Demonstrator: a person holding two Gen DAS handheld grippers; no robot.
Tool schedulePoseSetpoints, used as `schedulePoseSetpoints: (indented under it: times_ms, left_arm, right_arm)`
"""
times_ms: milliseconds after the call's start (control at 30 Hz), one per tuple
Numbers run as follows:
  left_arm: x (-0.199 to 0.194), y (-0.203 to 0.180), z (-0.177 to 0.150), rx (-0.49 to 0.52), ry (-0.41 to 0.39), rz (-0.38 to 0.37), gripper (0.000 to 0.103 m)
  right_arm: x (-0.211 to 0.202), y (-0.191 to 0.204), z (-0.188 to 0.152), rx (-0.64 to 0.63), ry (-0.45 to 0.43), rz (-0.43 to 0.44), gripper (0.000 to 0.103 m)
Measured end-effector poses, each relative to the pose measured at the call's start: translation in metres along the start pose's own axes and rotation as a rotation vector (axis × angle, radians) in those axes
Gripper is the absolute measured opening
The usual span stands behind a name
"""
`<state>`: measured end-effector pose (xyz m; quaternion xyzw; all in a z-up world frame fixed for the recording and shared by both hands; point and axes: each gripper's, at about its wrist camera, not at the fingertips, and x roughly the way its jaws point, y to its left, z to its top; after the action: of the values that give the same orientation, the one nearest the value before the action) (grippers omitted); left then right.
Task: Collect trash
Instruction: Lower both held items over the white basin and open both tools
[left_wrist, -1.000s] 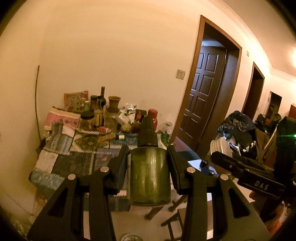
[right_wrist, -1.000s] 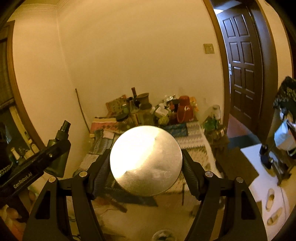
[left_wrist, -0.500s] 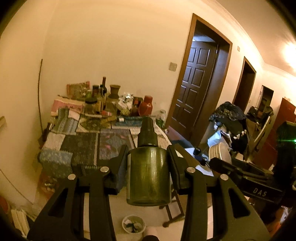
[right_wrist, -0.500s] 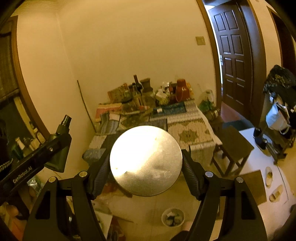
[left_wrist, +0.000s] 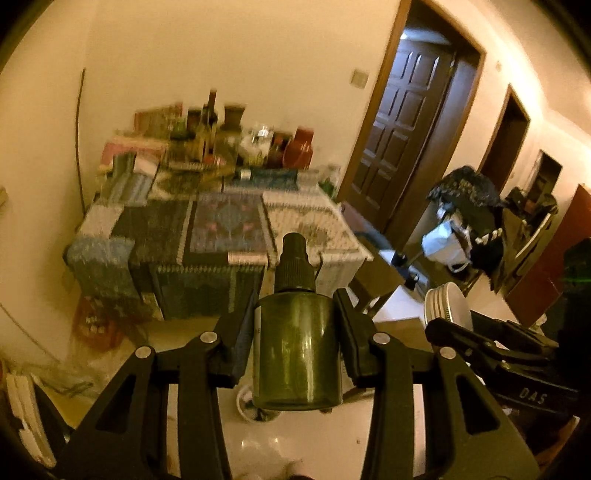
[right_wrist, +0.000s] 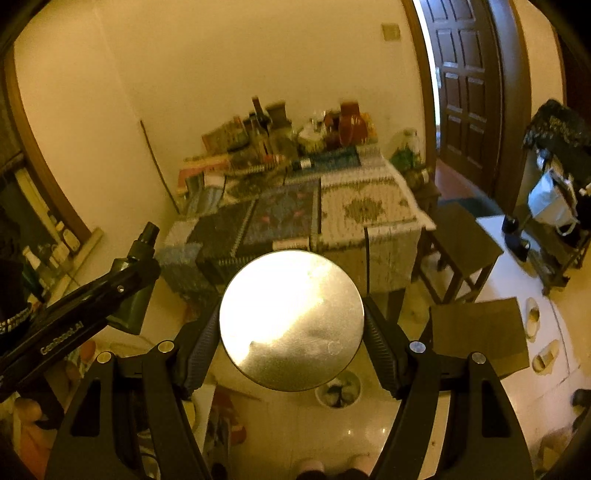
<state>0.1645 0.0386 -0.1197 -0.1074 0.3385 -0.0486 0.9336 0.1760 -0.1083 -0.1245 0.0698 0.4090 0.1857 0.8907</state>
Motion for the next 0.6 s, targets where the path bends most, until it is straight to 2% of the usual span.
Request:
schedulePoseSetpoints:
  times_ms: [267, 467, 600]
  left_arm:
    - [0.089, 0.004, -0.043, -0.069, 0.150, 0.036, 0.041]
    - [0.162, 0.037, -0.095, -0.149, 0.277, 0.083, 0.041]
    - [0.200, 0.063, -0.129, -0.192, 0.342, 0.115, 0.041]
  right_arm:
    - [0.081, -0.040, -0.039, -0.016, 0.184, -0.006, 0.070]
    - [0.152, -0.063, -0.071, 0.000, 0.299, 0.014, 0.070]
    - [0.193, -0.070, -0.084, -0.012, 0.327, 0.037, 0.070]
